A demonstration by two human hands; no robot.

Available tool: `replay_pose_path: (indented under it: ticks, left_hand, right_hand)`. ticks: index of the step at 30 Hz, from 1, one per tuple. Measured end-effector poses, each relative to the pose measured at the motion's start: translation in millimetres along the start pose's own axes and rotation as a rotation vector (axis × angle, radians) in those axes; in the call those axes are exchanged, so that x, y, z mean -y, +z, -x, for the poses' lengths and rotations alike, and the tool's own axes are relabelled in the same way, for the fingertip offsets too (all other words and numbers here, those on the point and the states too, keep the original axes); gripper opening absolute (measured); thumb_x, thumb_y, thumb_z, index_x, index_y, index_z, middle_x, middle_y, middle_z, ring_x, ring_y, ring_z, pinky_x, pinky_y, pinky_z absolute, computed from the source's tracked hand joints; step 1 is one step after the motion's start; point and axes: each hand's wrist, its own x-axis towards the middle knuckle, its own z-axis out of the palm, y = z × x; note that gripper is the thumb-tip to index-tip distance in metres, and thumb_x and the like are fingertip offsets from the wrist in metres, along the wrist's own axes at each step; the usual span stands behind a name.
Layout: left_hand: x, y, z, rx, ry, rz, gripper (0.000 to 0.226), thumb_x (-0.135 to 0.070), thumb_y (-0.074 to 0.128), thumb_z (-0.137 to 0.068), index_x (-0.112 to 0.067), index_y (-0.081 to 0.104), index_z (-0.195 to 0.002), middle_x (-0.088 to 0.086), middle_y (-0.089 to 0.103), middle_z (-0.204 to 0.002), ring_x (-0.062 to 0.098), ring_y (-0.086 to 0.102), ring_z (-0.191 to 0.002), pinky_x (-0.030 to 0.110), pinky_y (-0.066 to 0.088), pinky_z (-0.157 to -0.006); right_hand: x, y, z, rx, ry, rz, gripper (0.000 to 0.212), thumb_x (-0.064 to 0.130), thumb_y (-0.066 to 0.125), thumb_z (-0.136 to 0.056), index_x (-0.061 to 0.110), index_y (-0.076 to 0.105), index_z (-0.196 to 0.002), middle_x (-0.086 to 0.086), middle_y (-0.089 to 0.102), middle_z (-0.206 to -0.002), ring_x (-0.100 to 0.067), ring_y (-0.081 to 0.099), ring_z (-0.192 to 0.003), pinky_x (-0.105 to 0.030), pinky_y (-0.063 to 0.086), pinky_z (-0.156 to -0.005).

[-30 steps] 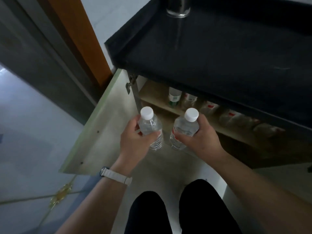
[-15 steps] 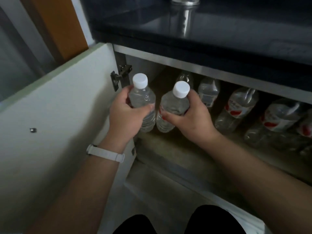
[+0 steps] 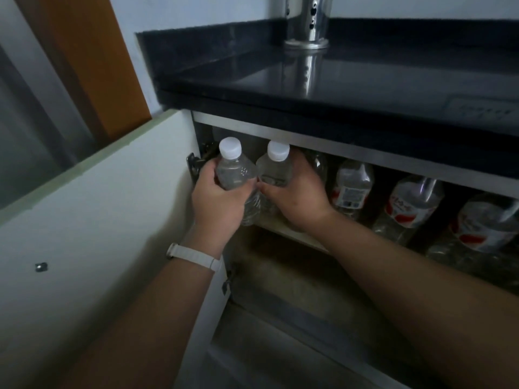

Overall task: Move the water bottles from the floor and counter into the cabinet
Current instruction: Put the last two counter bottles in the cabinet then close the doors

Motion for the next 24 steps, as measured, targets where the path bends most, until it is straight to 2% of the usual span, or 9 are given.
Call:
replay_pose_path:
  ticks: [3, 7, 10, 13, 15, 19, 22, 24]
  left_hand:
    - [2.2, 1.9, -2.7, -0.029, -0.019, 0.048, 0.056, -0.028, 0.087, -0.070, -0.030, 0.063, -0.121, -0.012, 0.071, -0.108, 0.005, 0.067, -0.099, 0.039, 0.058, -0.089]
    - [3.8, 1.1, -4.9, -0.043, -0.032, 0.046, 0.050, -0.025, 0.084, -0.073, -0.031, 0.064, -0.119, -0.012, 0.071, -0.105, 0.006, 0.068, -0.096, 0.039, 0.058, -0.088]
    - [6.6, -3.5, -4.0, -0.072, -0.041, 0.039, 0.051, -0.025, 0.084, -0.075, -0.031, 0.063, -0.120, -0.012, 0.070, -0.108, 0.008, 0.067, -0.099, 0.041, 0.057, -0.090]
    - [9.3, -7.4, 0.3, -0.084, -0.049, 0.026, 0.053, -0.025, 0.084, -0.075, -0.031, 0.062, -0.123, -0.013, 0.069, -0.111, 0.009, 0.065, -0.102, 0.041, 0.056, -0.092]
    - [11.4, -8.9, 3.2, -0.087, -0.049, 0.021, 0.053, -0.024, 0.084, -0.075, -0.031, 0.062, -0.122, -0.013, 0.069, -0.110, 0.009, 0.066, -0.101, 0.042, 0.056, -0.092]
    - [18.1, -11.6, 1.5, -0.076, -0.059, 0.011, 0.051, -0.023, 0.084, -0.073, -0.031, 0.064, -0.119, -0.012, 0.070, -0.106, 0.012, 0.068, -0.097, 0.044, 0.057, -0.090]
    - [21.2, -13.9, -2.0, -0.082, -0.049, 0.013, 0.048, -0.020, 0.085, -0.072, -0.029, 0.065, -0.115, -0.010, 0.071, -0.104, 0.013, 0.069, -0.095, 0.045, 0.057, -0.089]
    - [21.5, -15.1, -3.3, -0.063, -0.033, 0.012, 0.045, -0.019, 0.085, -0.073, -0.030, 0.065, -0.112, -0.011, 0.071, -0.102, 0.012, 0.069, -0.094, 0.043, 0.057, -0.089]
  right_hand:
    - [2.8, 8.2, -10.9, 0.000, 0.003, -0.020, 0.077, 0.035, 0.083, -0.073, 0.025, 0.042, -0.138, 0.002, 0.053, -0.136, -0.013, 0.047, -0.125, -0.027, 0.038, -0.100]
    - [3.6, 18.9, -22.6, 0.037, 0.015, -0.154, 0.059, 0.016, 0.081, -0.075, 0.024, 0.050, -0.124, 0.004, 0.057, -0.122, -0.005, 0.051, -0.111, -0.029, 0.043, -0.100]
    - [3.9, 27.2, -25.9, 0.036, 0.028, -0.135, 0.048, 0.014, 0.078, -0.078, 0.025, 0.049, -0.114, 0.005, 0.055, -0.116, -0.004, 0.049, -0.105, -0.023, 0.040, -0.091]
    - [4.1, 35.5, -31.6, -0.006, 0.039, -0.156, 0.036, 0.016, 0.075, -0.081, 0.028, 0.052, -0.107, 0.011, 0.059, -0.104, -0.007, 0.057, -0.099, -0.026, 0.045, -0.089]
    - [3.4, 41.6, -39.2, -0.009, 0.036, -0.138, 0.032, 0.016, 0.073, -0.082, 0.036, 0.051, -0.095, 0.016, 0.057, -0.093, -0.003, 0.057, -0.089, -0.027, 0.048, -0.085]
    - [-5.4, 56.1, -62.8, -0.041, 0.078, -0.041, 0.016, 0.024, 0.069, -0.086, 0.019, 0.061, -0.099, -0.002, 0.066, -0.099, -0.014, 0.064, -0.089, -0.038, 0.055, -0.084]
    - [-9.5, 62.0, -74.0, -0.075, 0.058, -0.003, 0.024, 0.023, 0.066, -0.089, 0.006, 0.063, -0.105, -0.013, 0.068, -0.103, -0.024, 0.065, -0.092, -0.041, 0.053, -0.087]
    - [-12.0, 63.4, -78.4, -0.096, 0.047, 0.032, 0.031, 0.025, 0.066, -0.090, 0.002, 0.062, -0.111, -0.017, 0.067, -0.110, -0.028, 0.063, -0.103, -0.039, 0.049, -0.093]
